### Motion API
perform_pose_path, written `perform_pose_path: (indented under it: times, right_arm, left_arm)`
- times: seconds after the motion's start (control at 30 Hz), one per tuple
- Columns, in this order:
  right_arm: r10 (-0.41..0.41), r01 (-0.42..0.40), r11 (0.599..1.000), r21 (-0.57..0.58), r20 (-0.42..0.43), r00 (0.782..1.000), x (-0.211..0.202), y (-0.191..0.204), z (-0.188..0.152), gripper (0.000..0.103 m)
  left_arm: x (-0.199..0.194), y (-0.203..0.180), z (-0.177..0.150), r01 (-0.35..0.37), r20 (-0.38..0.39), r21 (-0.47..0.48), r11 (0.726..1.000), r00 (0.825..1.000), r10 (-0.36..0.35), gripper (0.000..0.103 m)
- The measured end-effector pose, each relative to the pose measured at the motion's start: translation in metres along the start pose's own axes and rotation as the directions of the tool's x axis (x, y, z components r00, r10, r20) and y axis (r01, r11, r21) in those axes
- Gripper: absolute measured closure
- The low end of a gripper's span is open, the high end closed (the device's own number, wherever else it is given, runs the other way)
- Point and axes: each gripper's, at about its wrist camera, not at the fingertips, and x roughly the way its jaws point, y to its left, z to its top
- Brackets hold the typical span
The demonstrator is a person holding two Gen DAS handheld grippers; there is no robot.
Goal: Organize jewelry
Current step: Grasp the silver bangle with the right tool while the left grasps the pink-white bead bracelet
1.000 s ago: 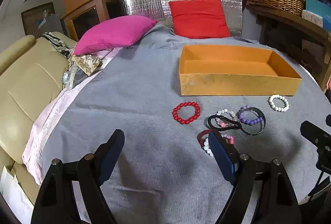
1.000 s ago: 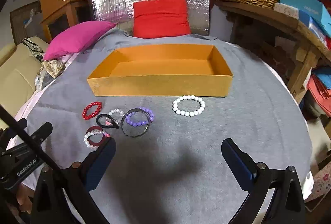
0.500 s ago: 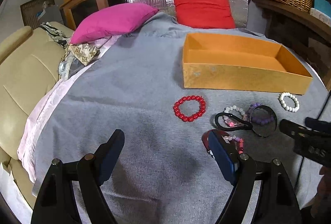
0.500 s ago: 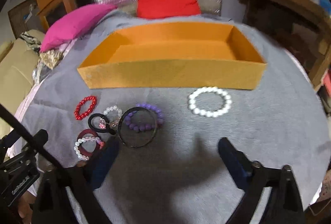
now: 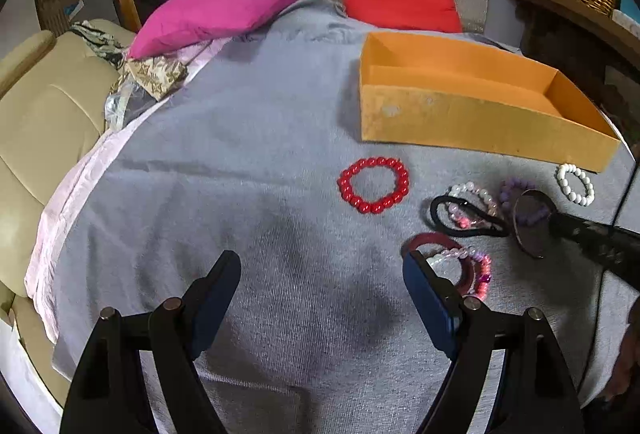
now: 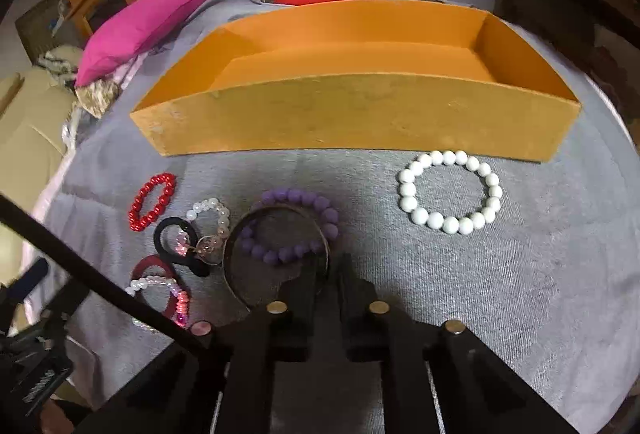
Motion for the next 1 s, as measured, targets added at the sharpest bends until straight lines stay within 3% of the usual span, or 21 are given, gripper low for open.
perform_pose_path:
  times: [0.3, 0.5, 0.57, 0.6, 0.63, 0.7, 0.83, 0.9, 0.93, 1.0]
  right_arm:
    - [0.073, -0.077, 0.992, 0.1, 0.049, 0.996, -0.025, -0.039, 0.004, 0.093]
    - [0.136, -0.14, 0.982, 0.129, 0.041, 0.99, -0.028, -0.045, 0.002, 0.089]
    - [0.133, -0.137, 0.985, 0.103, 0.042, 0.99, -0.029, -0.039, 0.002, 0.072]
    - [0.133, -0.136, 0.986, 0.094, 0.039, 0.99, -0.029, -0.035, 0.003, 0.046]
    - [0.134, -0.137, 0.987, 0.087, 0.044, 0.99, -0.029, -0.032, 0.003, 0.031]
    - [0.127, -0.13, 0.99, 0.056, 0.067, 0.99, -0.032, -0.027, 0.002, 0.03]
    - [0.143, -0.144, 0.99, 0.013, 0.023, 0.989, -0.025, -0.017, -0.003, 0.03]
    - [0.138, -0.138, 0.99, -0.005, -0.003, 0.99, -0.018, -0.011, -0.004, 0.03]
    - [0.137, -0.137, 0.99, -0.012, -0.009, 0.991, -0.016, -0.008, -0.005, 0.03]
    - [0.13, -0.13, 0.991, -0.029, -0.018, 0.991, -0.012, -0.002, -0.006, 0.03]
  left_arm:
    - [0.01, -0.004, -0.006, 0.03, -0.043, 0.01, 0.999, 0.999, -0.03, 0.019]
    - [0.023, -0.016, -0.005, 0.107, -0.101, 0.009, 0.994, 0.989, -0.105, 0.019]
    - [0.029, -0.017, -0.005, 0.132, -0.127, -0.014, 0.991, 0.983, -0.133, 0.019]
    - [0.032, -0.018, -0.005, 0.142, -0.133, -0.02, 0.99, 0.981, -0.143, 0.019]
    - [0.033, -0.019, -0.006, 0.144, -0.136, -0.015, 0.989, 0.98, -0.145, 0.019]
    - [0.035, -0.021, -0.005, 0.147, -0.134, 0.001, 0.989, 0.98, -0.146, 0.019]
    - [0.035, -0.021, -0.005, 0.183, -0.114, 0.016, 0.983, 0.977, -0.18, 0.021]
    - [0.034, -0.019, -0.005, 0.221, -0.104, 0.019, 0.975, 0.97, -0.218, 0.049]
    - [0.033, -0.019, -0.005, 0.249, -0.102, 0.021, 0.968, 0.964, -0.246, 0.056]
    - [0.031, -0.017, -0.007, 0.281, -0.097, 0.022, 0.959, 0.956, -0.278, 0.08]
